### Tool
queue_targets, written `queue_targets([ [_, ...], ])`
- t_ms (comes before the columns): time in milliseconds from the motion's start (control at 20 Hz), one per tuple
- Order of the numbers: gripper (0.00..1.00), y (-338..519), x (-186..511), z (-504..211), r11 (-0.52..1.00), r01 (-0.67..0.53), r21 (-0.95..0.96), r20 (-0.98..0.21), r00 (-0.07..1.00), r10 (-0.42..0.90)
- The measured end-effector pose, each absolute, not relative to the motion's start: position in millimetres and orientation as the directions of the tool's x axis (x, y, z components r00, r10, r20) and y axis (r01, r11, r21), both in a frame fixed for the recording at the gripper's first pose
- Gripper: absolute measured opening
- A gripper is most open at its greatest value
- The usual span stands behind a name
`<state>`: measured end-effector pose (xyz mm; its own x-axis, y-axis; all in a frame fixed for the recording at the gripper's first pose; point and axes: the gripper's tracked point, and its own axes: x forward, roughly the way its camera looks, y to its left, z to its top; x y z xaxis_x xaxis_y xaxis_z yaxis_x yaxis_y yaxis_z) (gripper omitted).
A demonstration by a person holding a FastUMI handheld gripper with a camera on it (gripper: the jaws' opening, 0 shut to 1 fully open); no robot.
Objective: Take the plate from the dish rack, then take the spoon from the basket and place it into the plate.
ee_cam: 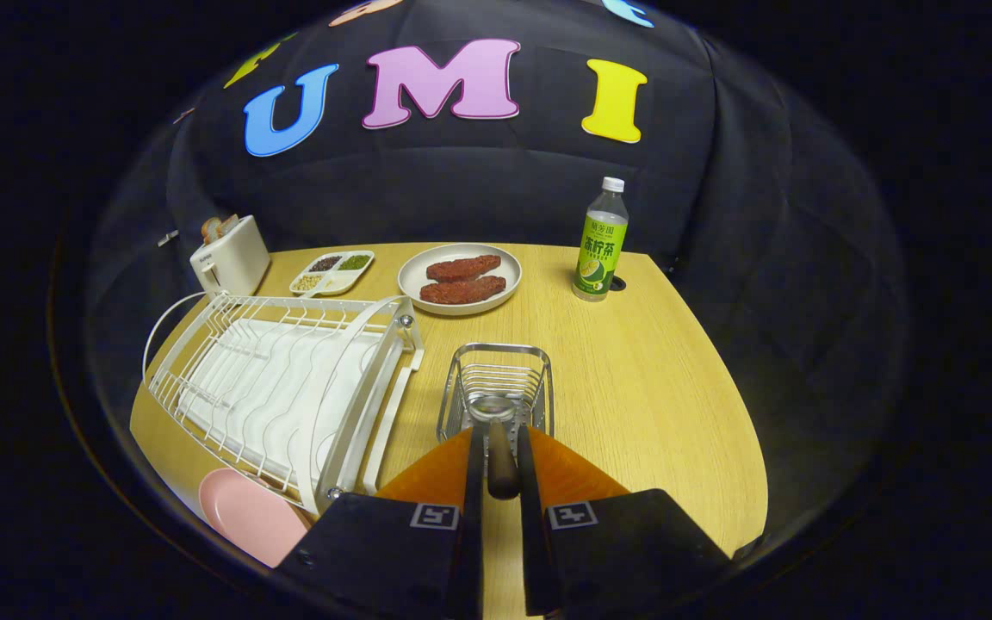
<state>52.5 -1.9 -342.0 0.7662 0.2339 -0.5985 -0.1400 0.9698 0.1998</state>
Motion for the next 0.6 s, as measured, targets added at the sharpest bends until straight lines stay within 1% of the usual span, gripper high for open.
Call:
queue_targets([
  [50,0.21,-6.6,50.7,-335.0,0.967,-0.14,0.211,-0.597,0.765,0.241],
  [100,0.17,-5.3,54.1,-339.3,0.967,-0.133,0.219,-0.6,0.763,0.241],
  [250,0.1,-5.3,56.0,-336.5,0.962,-0.115,0.246,-0.603,0.759,0.245],
  [350,0.09,-9.3,56.6,-337.6,0.964,-0.104,0.246,-0.61,0.756,0.237],
  [600,0.08,-18.4,53.8,-315.1,0.96,-0.102,0.262,-0.593,0.767,0.243],
])
